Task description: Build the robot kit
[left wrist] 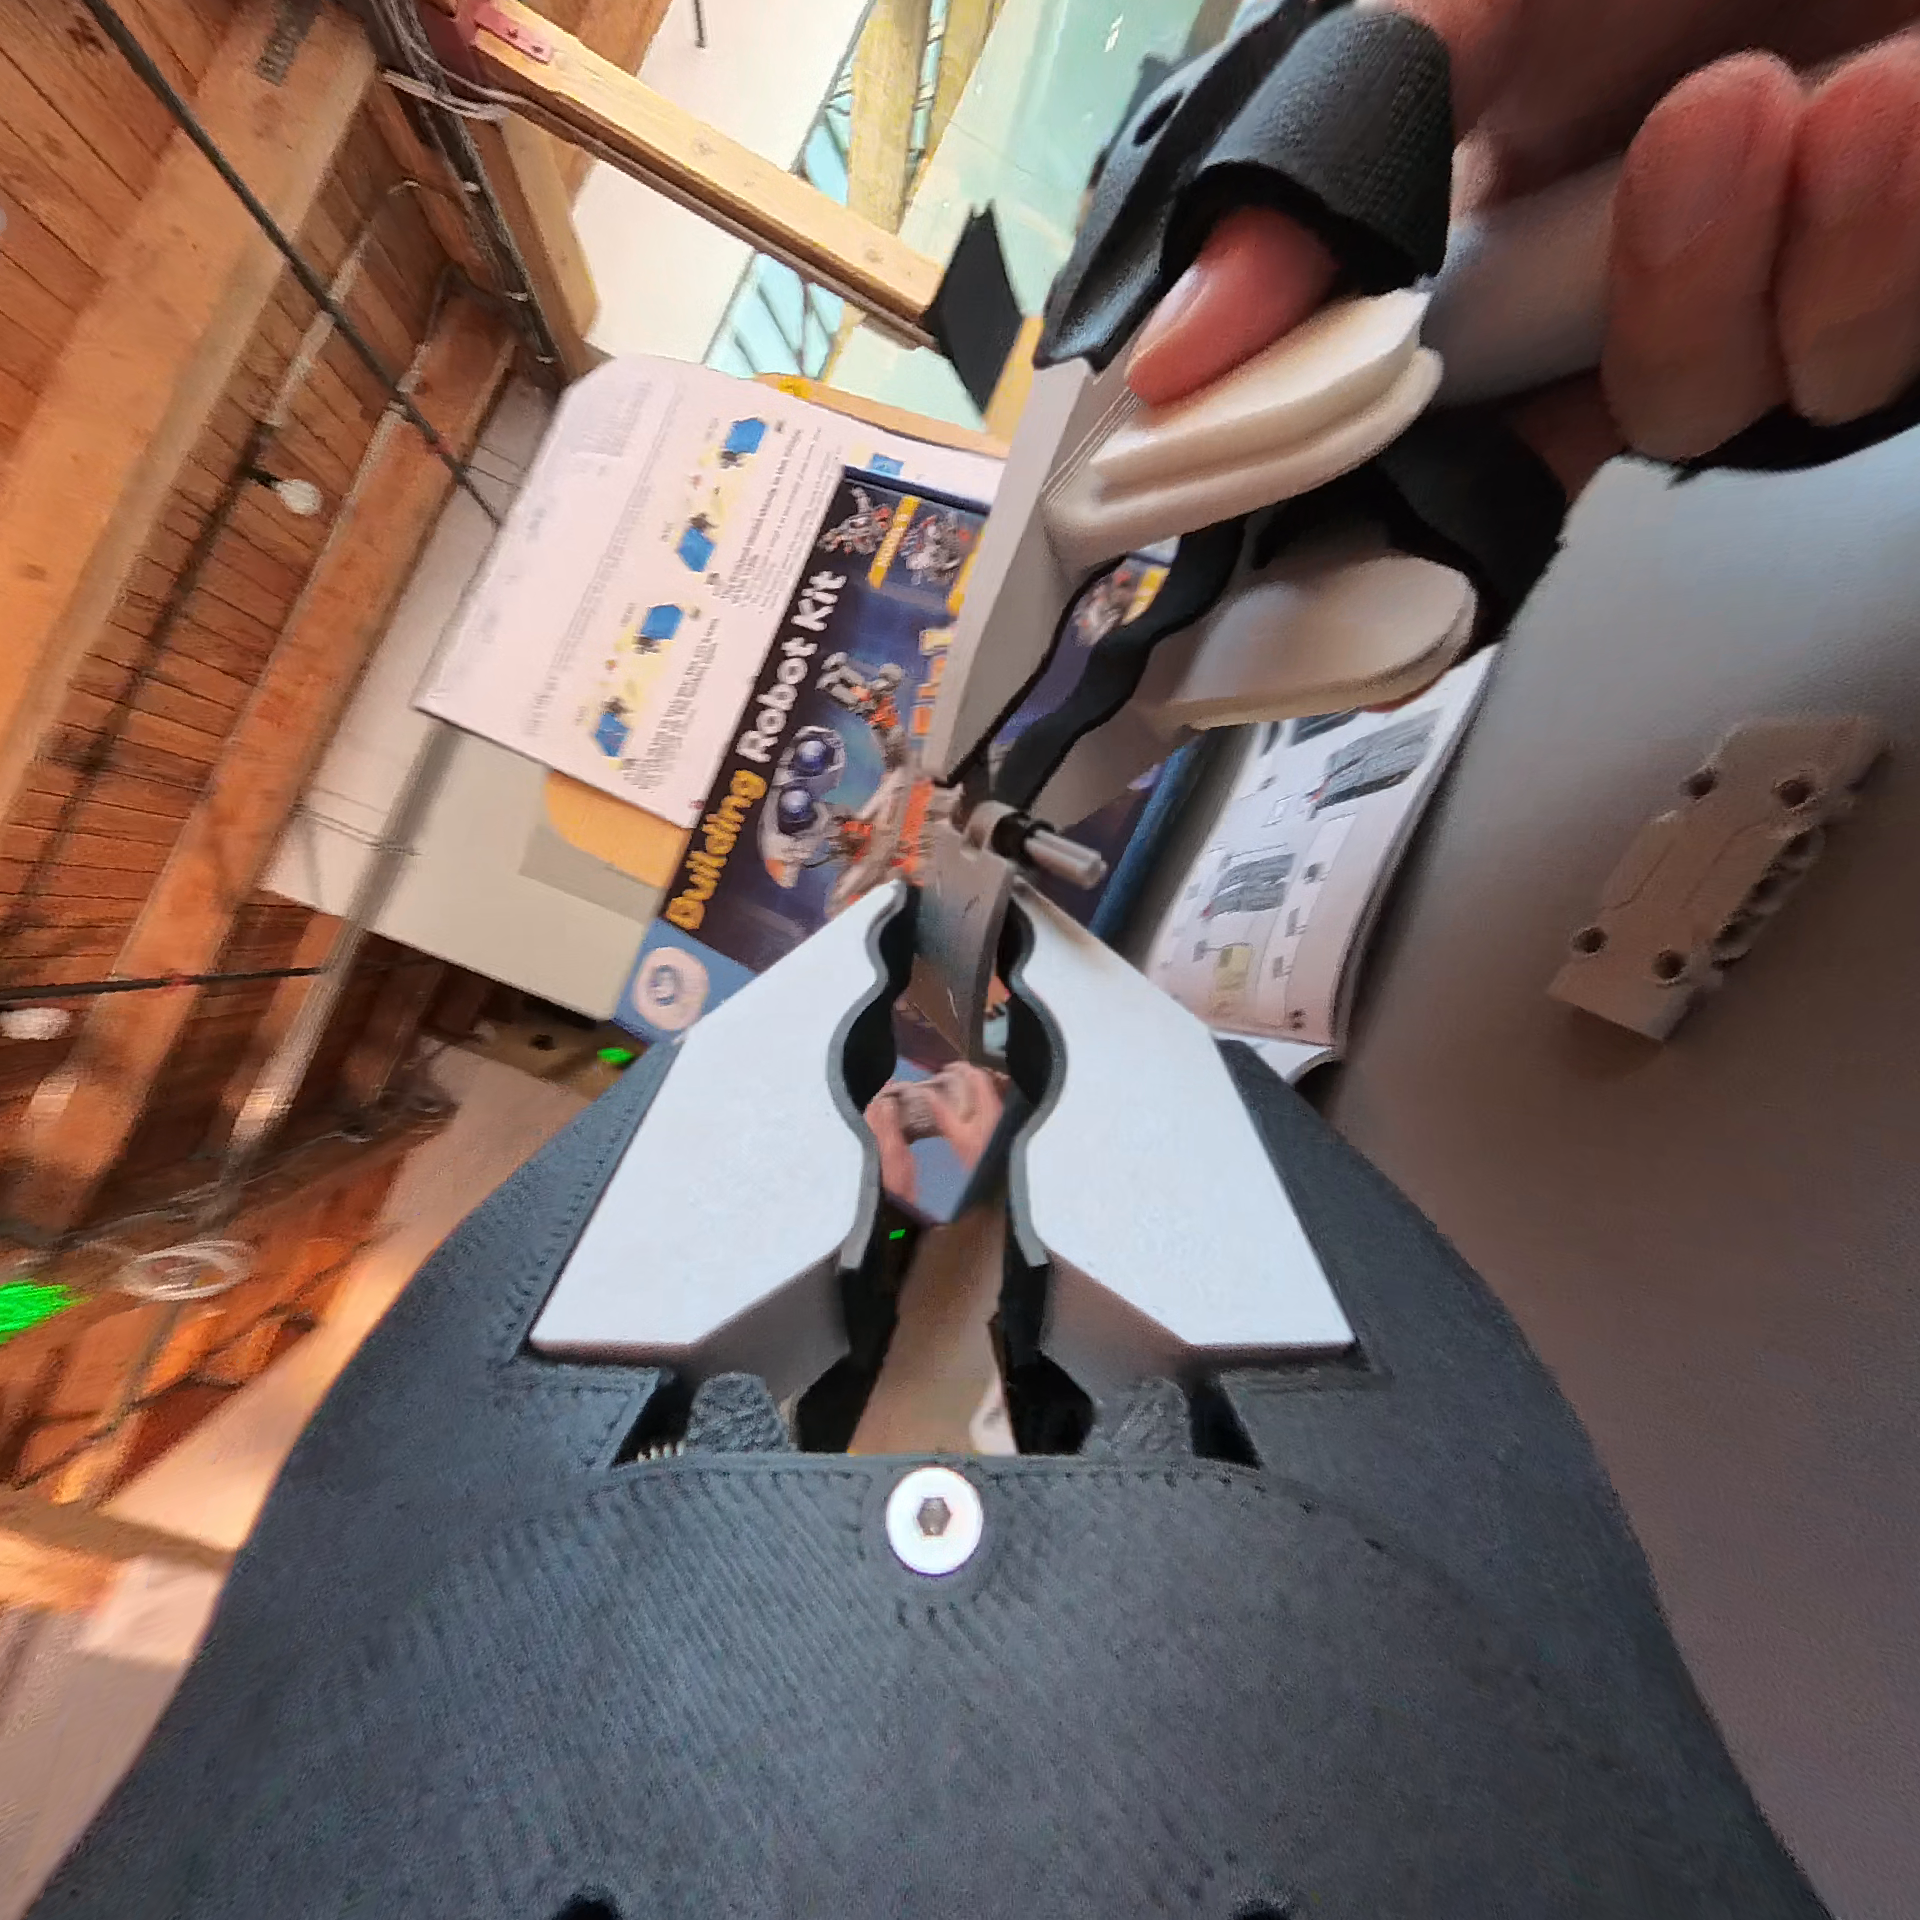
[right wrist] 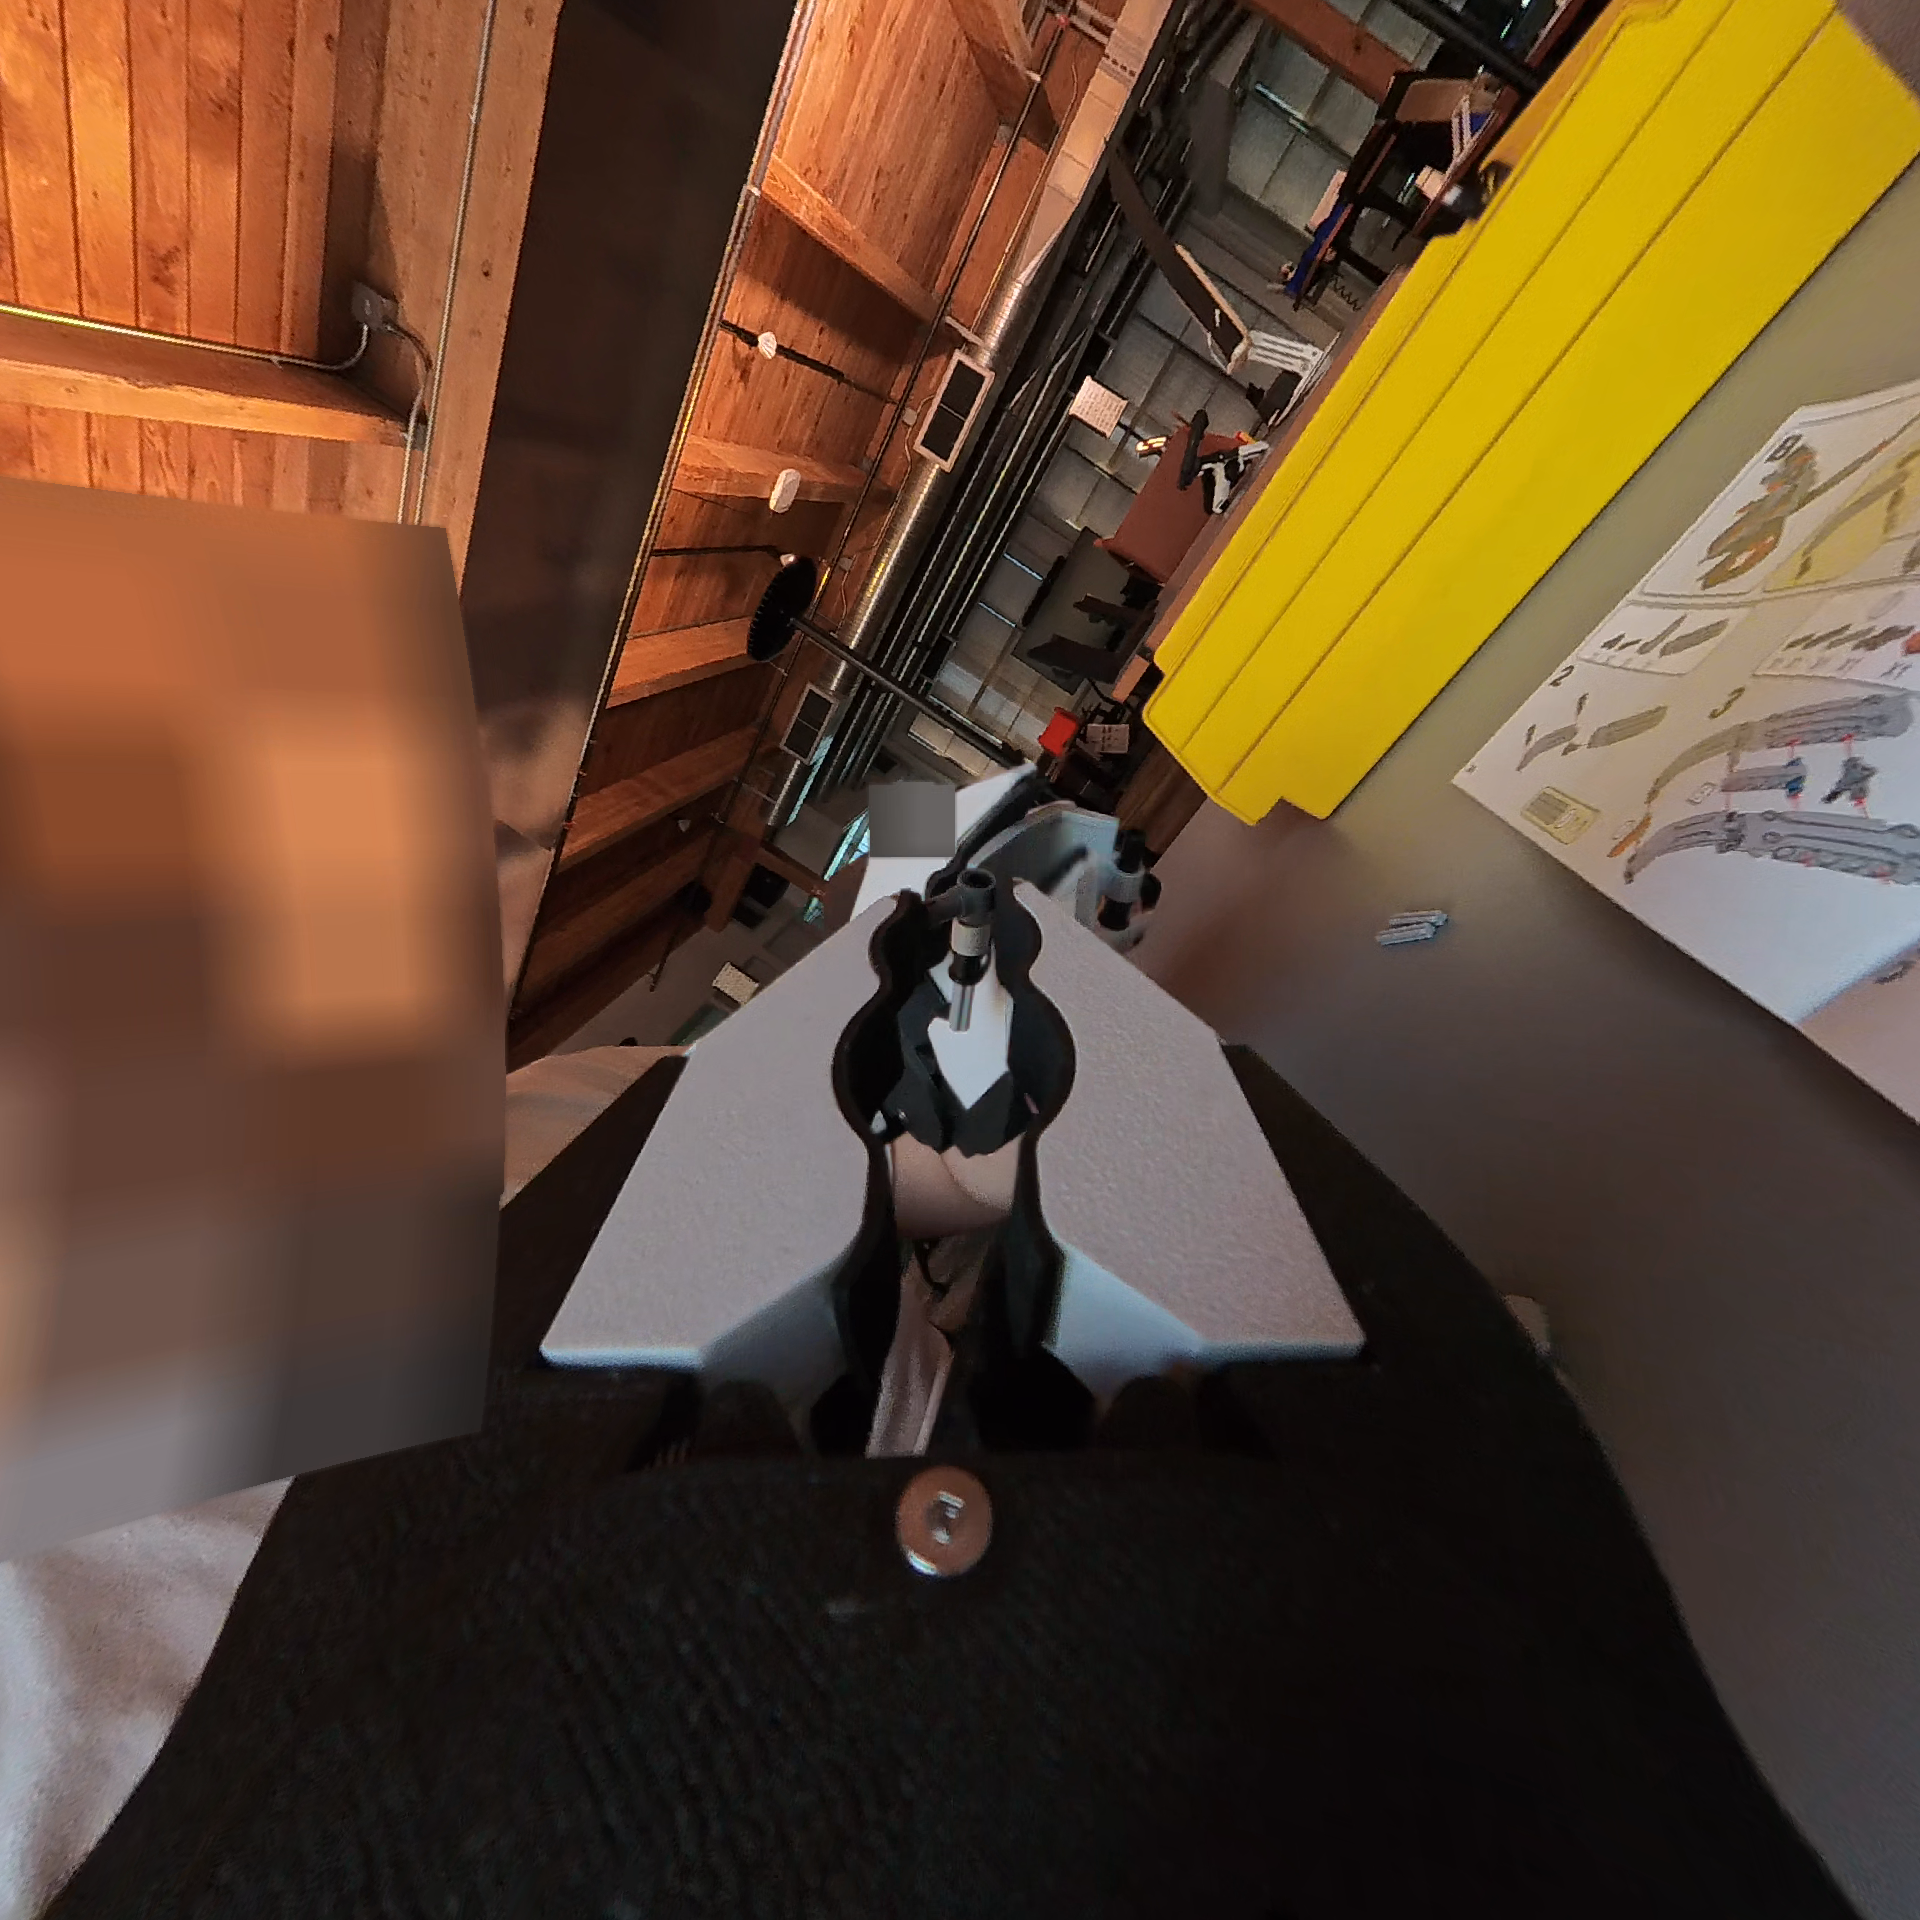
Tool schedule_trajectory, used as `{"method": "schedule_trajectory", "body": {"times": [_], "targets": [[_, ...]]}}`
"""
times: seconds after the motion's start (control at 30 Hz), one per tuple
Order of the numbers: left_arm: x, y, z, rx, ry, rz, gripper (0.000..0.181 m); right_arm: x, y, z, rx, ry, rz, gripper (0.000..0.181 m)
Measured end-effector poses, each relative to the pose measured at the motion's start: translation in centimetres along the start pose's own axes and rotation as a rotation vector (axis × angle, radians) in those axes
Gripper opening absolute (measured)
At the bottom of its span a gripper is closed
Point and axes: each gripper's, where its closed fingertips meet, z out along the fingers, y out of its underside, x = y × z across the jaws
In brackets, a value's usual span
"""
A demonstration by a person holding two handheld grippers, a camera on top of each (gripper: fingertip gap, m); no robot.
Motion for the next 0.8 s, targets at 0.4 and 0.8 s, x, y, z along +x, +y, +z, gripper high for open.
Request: {"method": "schedule_trajectory", "body": {"times": [0.4, 0.8], "targets": [[0.0, -3.1, -2.5, 0.295, 0.680, -0.958, 0.050, -1.1, 0.6, -2.8, -0.205, 0.129, -0.359, 0.012], [2.9, -4.7, -5.3, 0.344, 1.072, -1.058, 0.016, -2.4, 5.2, -0.8, -0.430, 0.040, -0.632, 0.012]]}}
